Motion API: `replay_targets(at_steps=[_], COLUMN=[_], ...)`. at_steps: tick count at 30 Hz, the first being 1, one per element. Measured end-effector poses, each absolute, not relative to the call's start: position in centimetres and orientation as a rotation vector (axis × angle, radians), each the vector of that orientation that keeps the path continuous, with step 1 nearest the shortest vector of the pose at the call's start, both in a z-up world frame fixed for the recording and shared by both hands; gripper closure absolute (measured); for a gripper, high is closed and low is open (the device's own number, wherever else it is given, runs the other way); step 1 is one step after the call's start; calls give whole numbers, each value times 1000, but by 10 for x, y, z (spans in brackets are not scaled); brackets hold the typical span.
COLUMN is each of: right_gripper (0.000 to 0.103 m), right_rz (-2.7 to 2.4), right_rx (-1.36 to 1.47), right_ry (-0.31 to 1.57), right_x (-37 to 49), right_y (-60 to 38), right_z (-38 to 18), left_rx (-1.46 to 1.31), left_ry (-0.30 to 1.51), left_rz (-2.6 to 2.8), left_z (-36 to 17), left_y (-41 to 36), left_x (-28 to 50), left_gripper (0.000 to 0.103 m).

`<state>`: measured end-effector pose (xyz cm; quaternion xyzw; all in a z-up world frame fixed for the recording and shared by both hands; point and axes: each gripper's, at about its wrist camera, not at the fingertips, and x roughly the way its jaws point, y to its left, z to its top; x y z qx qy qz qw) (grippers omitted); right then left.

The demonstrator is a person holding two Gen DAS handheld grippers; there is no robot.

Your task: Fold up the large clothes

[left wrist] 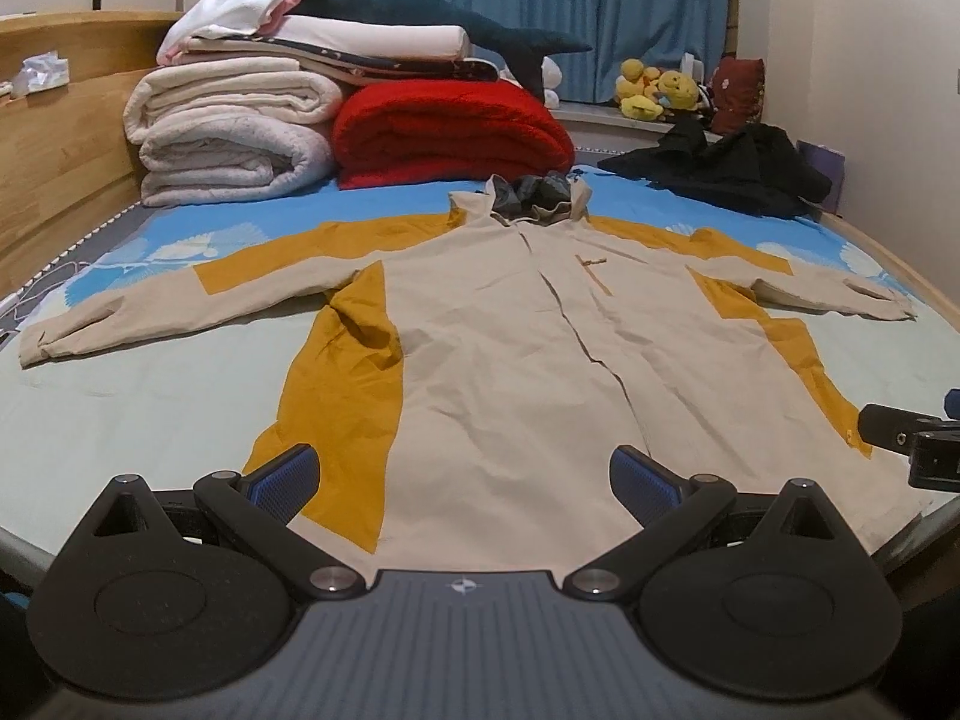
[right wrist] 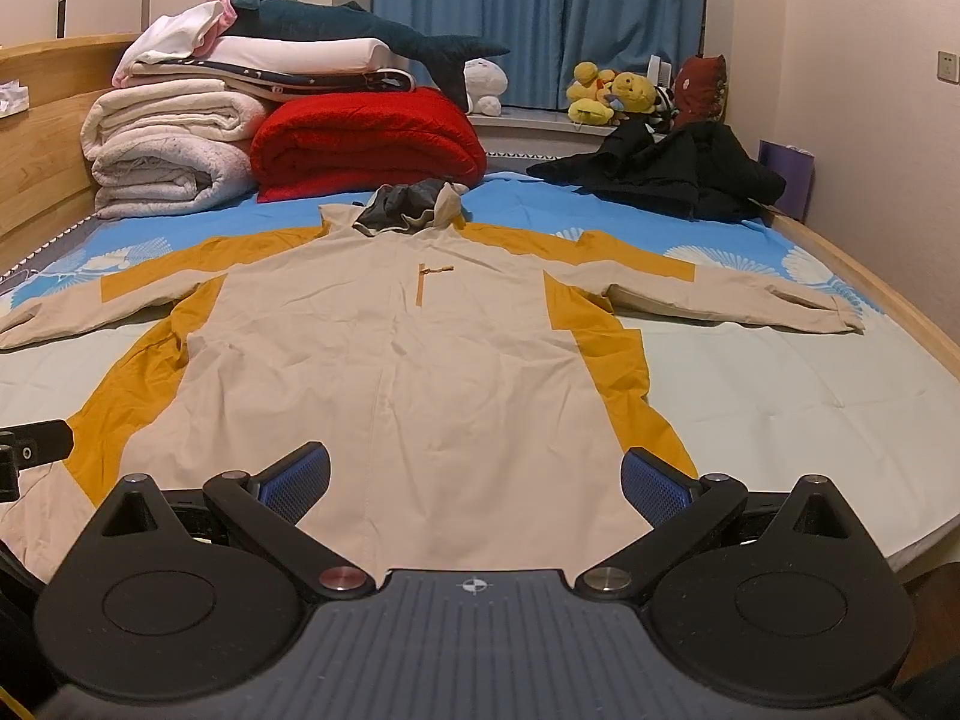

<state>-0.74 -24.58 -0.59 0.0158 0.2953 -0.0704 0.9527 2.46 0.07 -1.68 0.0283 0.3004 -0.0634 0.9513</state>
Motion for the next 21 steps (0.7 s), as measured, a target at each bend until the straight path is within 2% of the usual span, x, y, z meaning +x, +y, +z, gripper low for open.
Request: replay_targets(at_steps=[5, 7, 9, 10, 12, 14, 16, 21], right_gripper=[1, 2, 4, 9, 21, 36, 38, 37], right_rz=[-145, -155, -171, -183, -194, -213, -239, -357], right_rx=[29, 27, 41, 58, 72, 60, 43, 96], right_ry=[597, 582, 563, 552, 544, 525, 511, 649], right_x=[-8, -8, -6, -5, 4, 16, 27, 57], right_y=[-245, -248, -256, -262, -279, -300, -319, -369], right_z=[-7, -5, -1, 1, 5, 8, 6, -31], left_rx=[71, 85, 106, 129, 191, 218, 227, 32], left_ry=[586, 588, 592, 575, 535, 537, 575, 891], left_rz=[-165, -187, -220, -223, -228, -224, -175, -39], left_z=[-12, -8, -3, 0, 3, -2, -15, -68], left_y=[0, 3, 11, 17, 29, 46, 62, 103], left_x=[24, 28, 39, 45, 60, 80, 99, 143], left_gripper=[7, 16, 32, 36, 55, 64, 67, 67])
